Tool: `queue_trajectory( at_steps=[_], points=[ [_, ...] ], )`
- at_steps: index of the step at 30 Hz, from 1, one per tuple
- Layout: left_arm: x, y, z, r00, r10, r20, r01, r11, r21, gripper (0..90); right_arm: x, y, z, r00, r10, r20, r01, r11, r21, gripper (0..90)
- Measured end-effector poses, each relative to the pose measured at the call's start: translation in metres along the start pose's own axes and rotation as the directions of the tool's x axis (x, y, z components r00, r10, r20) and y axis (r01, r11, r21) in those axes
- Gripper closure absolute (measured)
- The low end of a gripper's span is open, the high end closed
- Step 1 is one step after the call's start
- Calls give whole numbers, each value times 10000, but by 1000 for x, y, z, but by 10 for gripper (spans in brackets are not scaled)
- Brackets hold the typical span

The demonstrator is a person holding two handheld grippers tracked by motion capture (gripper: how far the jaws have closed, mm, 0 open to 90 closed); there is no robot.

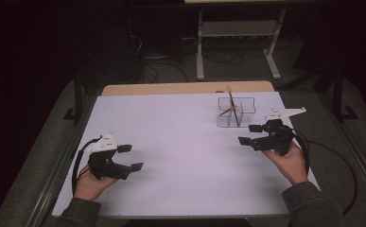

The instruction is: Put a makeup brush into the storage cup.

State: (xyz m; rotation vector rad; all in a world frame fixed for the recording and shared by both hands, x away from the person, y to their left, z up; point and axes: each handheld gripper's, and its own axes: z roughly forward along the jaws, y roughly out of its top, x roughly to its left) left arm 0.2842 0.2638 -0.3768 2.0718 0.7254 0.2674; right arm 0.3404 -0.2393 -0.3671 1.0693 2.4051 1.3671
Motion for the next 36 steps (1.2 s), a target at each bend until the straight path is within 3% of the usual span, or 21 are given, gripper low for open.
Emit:
queue_trajectory(
  at_steps=[36],
  points=[
    [-1, -3, 2, 9997, 168, -173, -167, 9998, 80, 185, 8, -42, -3, 9994, 333, -70, -332, 9993, 157, 256]
  ],
)
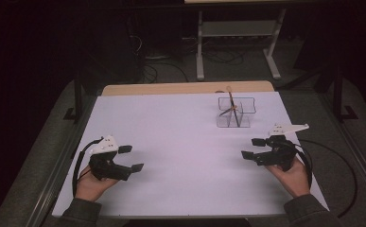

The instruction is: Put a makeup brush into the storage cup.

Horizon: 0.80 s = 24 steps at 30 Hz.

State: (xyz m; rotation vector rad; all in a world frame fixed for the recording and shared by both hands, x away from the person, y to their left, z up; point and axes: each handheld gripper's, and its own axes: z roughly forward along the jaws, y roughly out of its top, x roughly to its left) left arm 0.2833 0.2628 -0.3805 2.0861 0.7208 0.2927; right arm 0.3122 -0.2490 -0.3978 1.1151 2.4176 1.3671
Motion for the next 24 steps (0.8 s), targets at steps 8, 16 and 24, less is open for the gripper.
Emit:
queue_trajectory(
  at_steps=[8, 16, 24],
  points=[
    [1, -2, 1, 10000, 27, -57, -26, 10000, 79, 185, 1, -8, 0, 10000, 96, -11, -96, 9999, 58, 250],
    [0, -4, 2, 9999, 82, -109, -80, 9999, 143, 186, 4, -15, 1, 9999, 128, -51, -128, 9999, -13, 245],
    [-2, -7, 6, 9999, 141, -37, -140, 9995, 284, 187, 5, -21, 1, 9997, 228, -96, -228, 9997, -29, 235]
  ],
)
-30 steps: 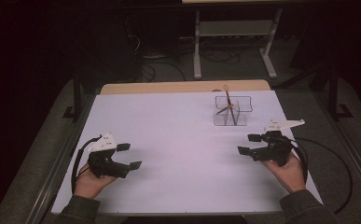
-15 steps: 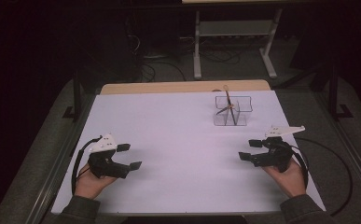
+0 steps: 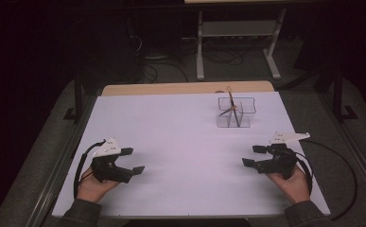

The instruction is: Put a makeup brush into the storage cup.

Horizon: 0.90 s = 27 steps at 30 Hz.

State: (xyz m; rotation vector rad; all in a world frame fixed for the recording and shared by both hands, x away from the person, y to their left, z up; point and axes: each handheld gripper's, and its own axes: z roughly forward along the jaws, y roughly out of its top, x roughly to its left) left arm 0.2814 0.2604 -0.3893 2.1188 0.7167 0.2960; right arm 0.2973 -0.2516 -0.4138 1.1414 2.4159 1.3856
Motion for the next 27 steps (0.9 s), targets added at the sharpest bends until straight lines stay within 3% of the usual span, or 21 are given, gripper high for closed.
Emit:
queue_trajectory(
  at_steps=[27],
  points=[
    [-1, -7, 7, 9999, -58, 155, 54, 9995, 295, 186, 5, -19, -1, 9999, 115, -72, -116, 9998, -158, 211]
  ],
)
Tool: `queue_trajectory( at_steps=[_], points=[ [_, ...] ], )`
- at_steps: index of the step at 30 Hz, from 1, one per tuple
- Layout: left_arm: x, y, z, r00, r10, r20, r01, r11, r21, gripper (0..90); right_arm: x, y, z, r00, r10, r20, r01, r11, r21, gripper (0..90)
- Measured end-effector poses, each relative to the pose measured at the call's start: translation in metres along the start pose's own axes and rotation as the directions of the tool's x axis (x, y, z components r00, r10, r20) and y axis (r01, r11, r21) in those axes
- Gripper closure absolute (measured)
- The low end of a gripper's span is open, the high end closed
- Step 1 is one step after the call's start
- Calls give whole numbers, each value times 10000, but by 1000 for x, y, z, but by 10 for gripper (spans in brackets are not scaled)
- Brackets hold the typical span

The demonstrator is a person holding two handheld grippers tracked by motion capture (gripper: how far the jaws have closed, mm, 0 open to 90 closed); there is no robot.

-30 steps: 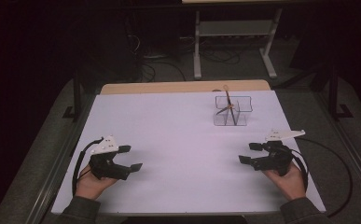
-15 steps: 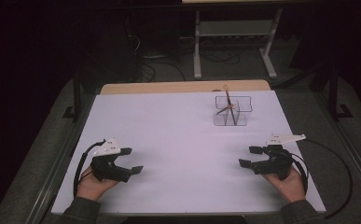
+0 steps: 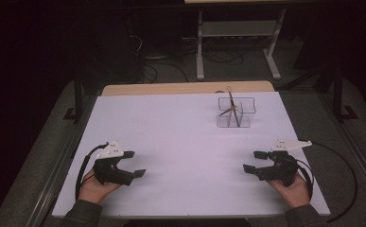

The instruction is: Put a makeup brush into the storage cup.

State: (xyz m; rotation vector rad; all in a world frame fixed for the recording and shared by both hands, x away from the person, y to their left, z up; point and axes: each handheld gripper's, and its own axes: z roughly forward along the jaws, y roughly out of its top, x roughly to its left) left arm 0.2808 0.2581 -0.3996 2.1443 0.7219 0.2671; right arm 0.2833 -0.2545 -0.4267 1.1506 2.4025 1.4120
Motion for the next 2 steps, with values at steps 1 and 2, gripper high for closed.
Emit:
queue_trajectory(
  at_steps=[1, 2],
  points=[
    [0, 0, 0, 10000, 10, -10, -10, 10000, -5, 187, 1, 0, 0, 10000, 88, -6, -88, 10000, 33, 211],
    [0, 0, 1, 10000, 51, -12, -51, 10000, 19, 187, 1, 0, 1, 10000, 58, -16, -58, 10000, 25, 211]
  ],
)
